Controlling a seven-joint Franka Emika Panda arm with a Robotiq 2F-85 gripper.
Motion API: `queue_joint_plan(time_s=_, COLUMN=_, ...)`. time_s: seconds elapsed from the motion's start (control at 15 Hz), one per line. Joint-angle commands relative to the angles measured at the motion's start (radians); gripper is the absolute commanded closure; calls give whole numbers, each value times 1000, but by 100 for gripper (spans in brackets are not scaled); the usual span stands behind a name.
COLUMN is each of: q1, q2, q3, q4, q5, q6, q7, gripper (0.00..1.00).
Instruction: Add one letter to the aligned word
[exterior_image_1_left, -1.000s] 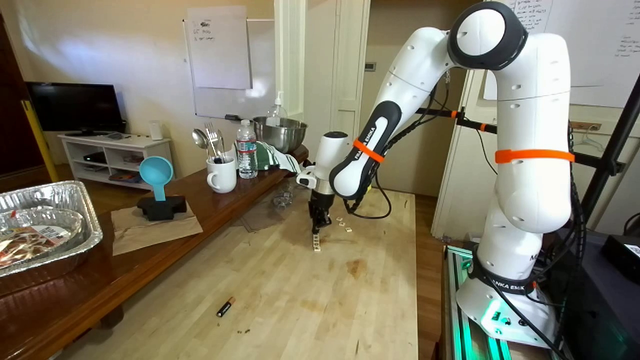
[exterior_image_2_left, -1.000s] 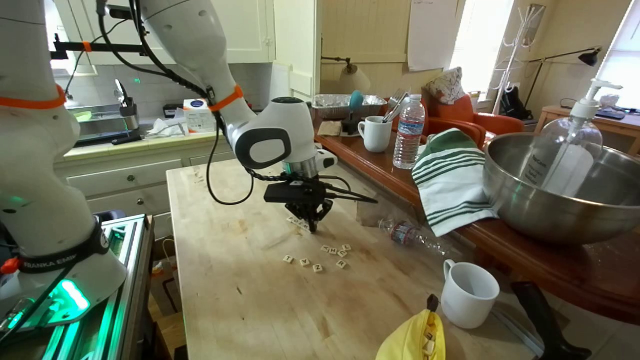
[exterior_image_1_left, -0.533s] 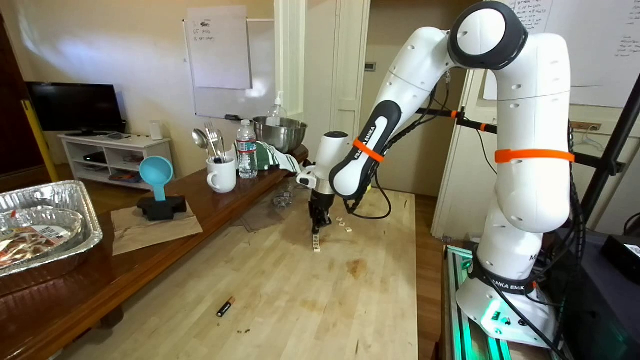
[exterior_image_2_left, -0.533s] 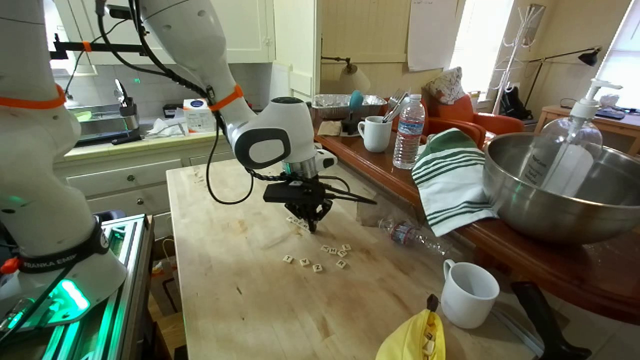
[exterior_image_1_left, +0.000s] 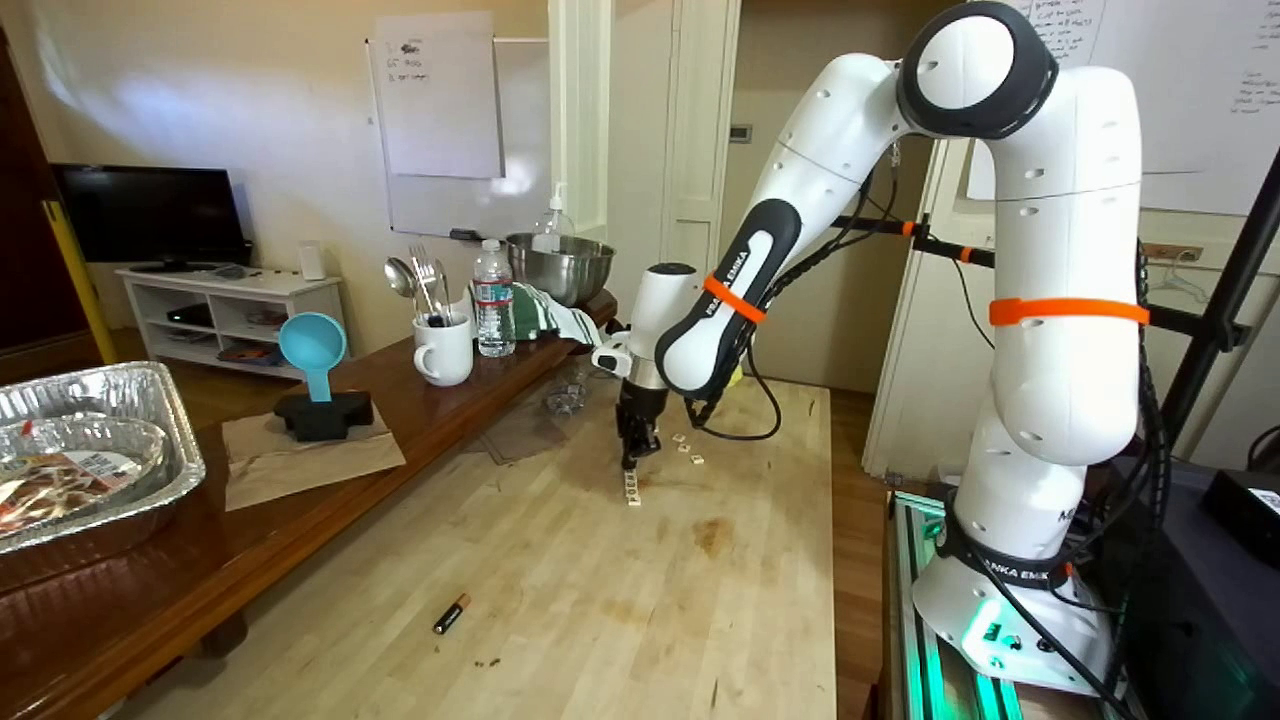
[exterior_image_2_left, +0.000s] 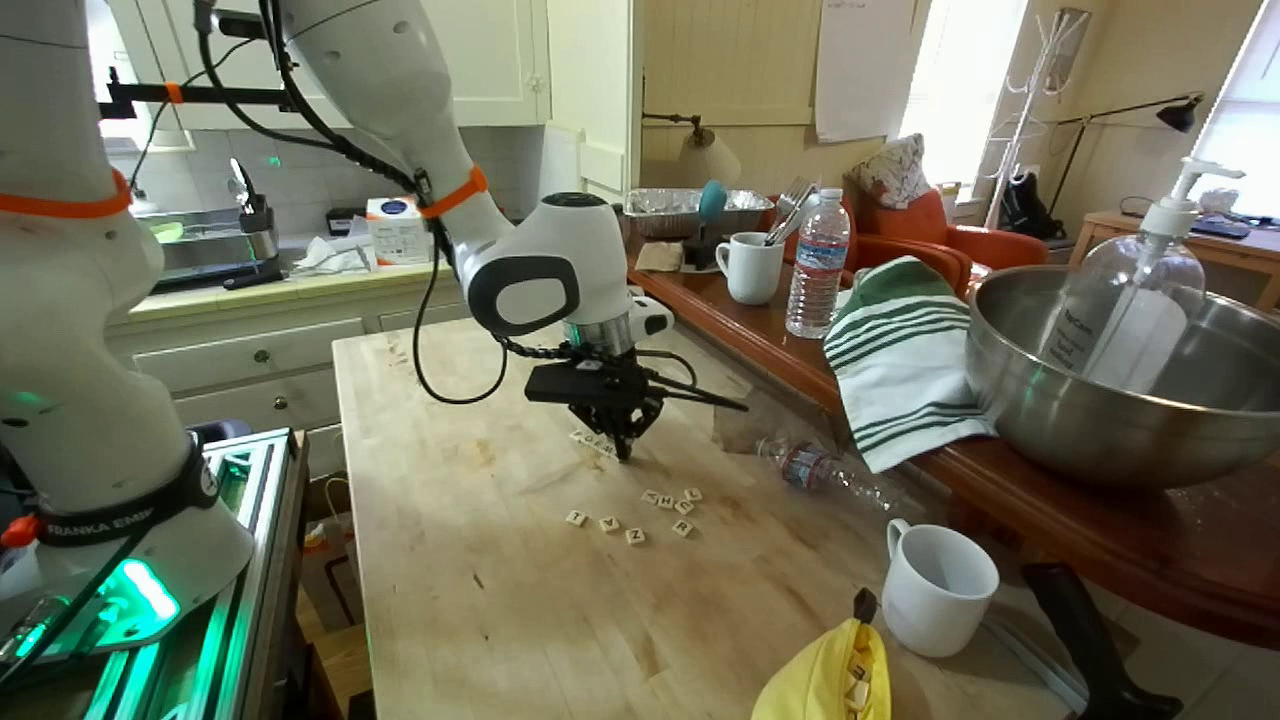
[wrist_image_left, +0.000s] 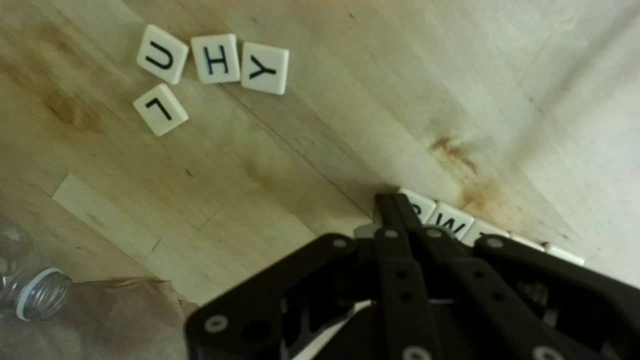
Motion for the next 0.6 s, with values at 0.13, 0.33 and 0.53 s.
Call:
queue_joint_plan(time_s=0.13, q1=-31, q2=-32, q3=36, q4=-31, q5=54, q6=21, q7=-47, gripper=100)
queue_joint_plan(time_s=0.33, q1=-22, q2=-46, q3=33, q4=-32, q5=70, q6=4, q7=-29, gripper=100)
queue_joint_plan(time_s=0.53, q1=-26, q2=-69, q3=51, q4=-43, q5=118, q6=-8, q7=-38, gripper=100)
